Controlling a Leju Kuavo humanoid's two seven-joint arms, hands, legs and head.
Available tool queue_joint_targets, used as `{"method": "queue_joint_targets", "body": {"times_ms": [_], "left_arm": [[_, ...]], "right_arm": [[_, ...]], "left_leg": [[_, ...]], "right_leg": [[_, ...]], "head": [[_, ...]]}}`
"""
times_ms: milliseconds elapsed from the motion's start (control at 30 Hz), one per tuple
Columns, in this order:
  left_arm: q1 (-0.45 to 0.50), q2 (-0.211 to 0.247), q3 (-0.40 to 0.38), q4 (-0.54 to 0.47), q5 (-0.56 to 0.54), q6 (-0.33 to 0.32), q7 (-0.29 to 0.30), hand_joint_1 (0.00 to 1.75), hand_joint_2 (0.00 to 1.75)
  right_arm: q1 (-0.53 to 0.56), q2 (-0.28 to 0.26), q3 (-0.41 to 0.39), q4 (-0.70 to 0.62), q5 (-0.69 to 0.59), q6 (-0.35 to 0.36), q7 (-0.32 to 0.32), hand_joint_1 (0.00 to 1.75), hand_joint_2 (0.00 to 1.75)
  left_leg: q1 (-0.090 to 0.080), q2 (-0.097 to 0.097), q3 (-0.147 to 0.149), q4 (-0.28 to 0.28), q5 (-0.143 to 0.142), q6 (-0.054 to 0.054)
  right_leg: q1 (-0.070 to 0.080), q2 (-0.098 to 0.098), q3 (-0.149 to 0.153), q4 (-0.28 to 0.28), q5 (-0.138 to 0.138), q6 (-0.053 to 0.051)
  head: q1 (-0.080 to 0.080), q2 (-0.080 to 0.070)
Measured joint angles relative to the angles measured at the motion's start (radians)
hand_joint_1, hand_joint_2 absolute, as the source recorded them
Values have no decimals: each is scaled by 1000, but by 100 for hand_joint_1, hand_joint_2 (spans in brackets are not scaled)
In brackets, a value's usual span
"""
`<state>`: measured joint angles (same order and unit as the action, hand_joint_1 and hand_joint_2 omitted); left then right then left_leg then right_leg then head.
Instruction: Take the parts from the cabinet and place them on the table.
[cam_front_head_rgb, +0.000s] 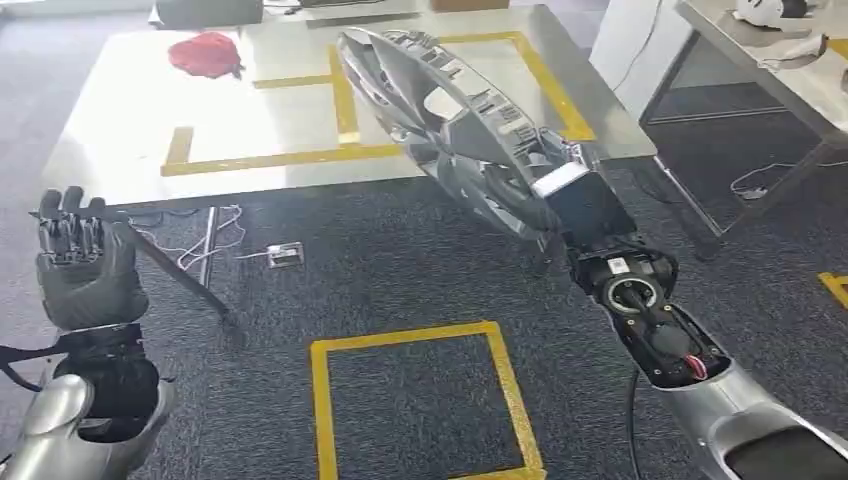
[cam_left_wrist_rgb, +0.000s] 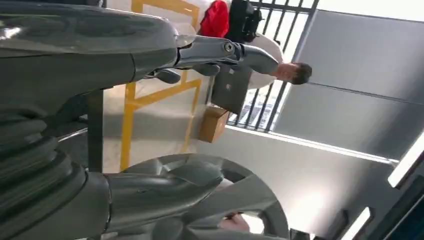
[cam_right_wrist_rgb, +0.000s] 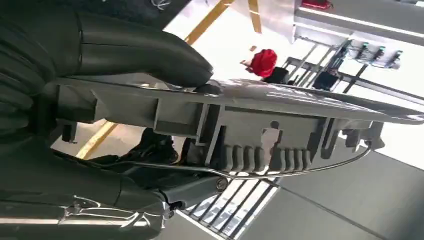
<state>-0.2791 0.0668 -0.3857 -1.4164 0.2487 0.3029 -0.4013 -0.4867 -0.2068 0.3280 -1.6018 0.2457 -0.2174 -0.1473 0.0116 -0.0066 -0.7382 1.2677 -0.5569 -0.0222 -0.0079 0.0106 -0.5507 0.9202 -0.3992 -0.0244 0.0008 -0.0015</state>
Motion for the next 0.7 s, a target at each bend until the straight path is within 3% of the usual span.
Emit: {"method": "queue_joint_targets", "body": {"times_ms": [33,67,133,167,200,233,300,333,367,400,467,533,567,600,667,700], "left_arm": [[0,0,0,0,0,0,0,0,175],[0,1,0,0,0,0,0,0,175],[0,3,0,0,0,0,0,0,175],[0,3,0,0,0,0,0,0,175],[-2,3,0,0,1,1,2,0,175],[0,3,0,0,2,1,3,0,175],[-2,3,0,-1,2,1,3,0,175],[-3,3,0,-3,2,2,3,0,175],[-4,3,0,-3,2,2,3,0,175],[-4,3,0,-3,2,2,3,0,175],[-1,3,0,-3,2,2,5,0,175],[4,3,0,-3,3,3,6,0,175],[7,3,0,-3,3,3,7,0,175],[7,3,0,-3,3,3,7,0,175],[7,3,0,-3,3,3,7,0,175],[7,3,0,-3,3,3,8,0,175]], "right_arm": [[-2,-2,-4,8,0,0,-1,175,175],[-3,-3,-6,14,0,0,-2,175,175],[-8,-6,-15,25,0,0,-5,175,175],[-15,-8,-19,30,0,0,-8,175,175],[-22,-10,-24,36,0,0,-10,175,175],[-32,-13,-30,40,0,0,-10,175,175],[-39,-18,-37,46,0,0,-10,175,175],[-40,-22,-42,48,0,-2,-11,175,175],[-43,-26,-45,50,0,-2,-11,175,175],[-50,-27,-46,54,0,-2,-12,175,175],[-52,-29,-53,59,0,-2,-17,175,175],[-49,-30,-56,66,0,-3,-20,175,175],[-49,-32,-57,73,0,-3,-20,175,175],[-50,-35,-57,79,0,-3,-20,175,175],[-51,-37,-59,82,2,-3,-23,175,175],[-52,-37,-61,87,5,-3,-25,175,175]], "left_leg": [[0,0,-7,-24,19,2],[0,0,5,-85,65,4],[-2,0,57,-266,205,17],[-8,1,65,-336,255,25],[-12,2,75,-341,224,29],[-13,0,73,-337,237,33],[-14,0,84,-340,220,44],[-7,0,101,-344,217,48],[-5,-2,113,-347,211,52],[-4,-2,122,-347,205,56],[-4,-2,135,-347,191,57],[-2,-3,151,-346,175,55],[-1,-4,169,-345,162,52],[0,-5,184,-345,151,49],[3,-6,213,-344,129,41],[3,-6,220,-345,117,33]], "right_leg": [[0,1,11,0,-9,1],[0,1,25,0,-19,2],[1,1,53,1,-42,7],[5,2,57,5,-52,12],[6,5,52,7,-60,18],[5,6,54,5,-65,25],[5,5,70,11,-66,35],[5,4,78,10,-80,42],[1,1,61,42,-91,47],[0,-1,25,117,-112,54],[-3,-1,-74,286,-168,62],[-4,-2,-139,365,-200,66],[-6,-3,-149,344,-180,68],[-7,-4,-139,286,-139,66],[-12,-5,-97,123,-15,67],[-15,-5,-89,41,68,72]], "head": [[-3,0],[-8,0],[-15,0],[-20,0],[-22,0],[-17,0],[-16,0],[-15,0],[-10,0],[-3,0],[8,0],[15,0],[21,0],[24,0],[32,0],[36,0]]}}
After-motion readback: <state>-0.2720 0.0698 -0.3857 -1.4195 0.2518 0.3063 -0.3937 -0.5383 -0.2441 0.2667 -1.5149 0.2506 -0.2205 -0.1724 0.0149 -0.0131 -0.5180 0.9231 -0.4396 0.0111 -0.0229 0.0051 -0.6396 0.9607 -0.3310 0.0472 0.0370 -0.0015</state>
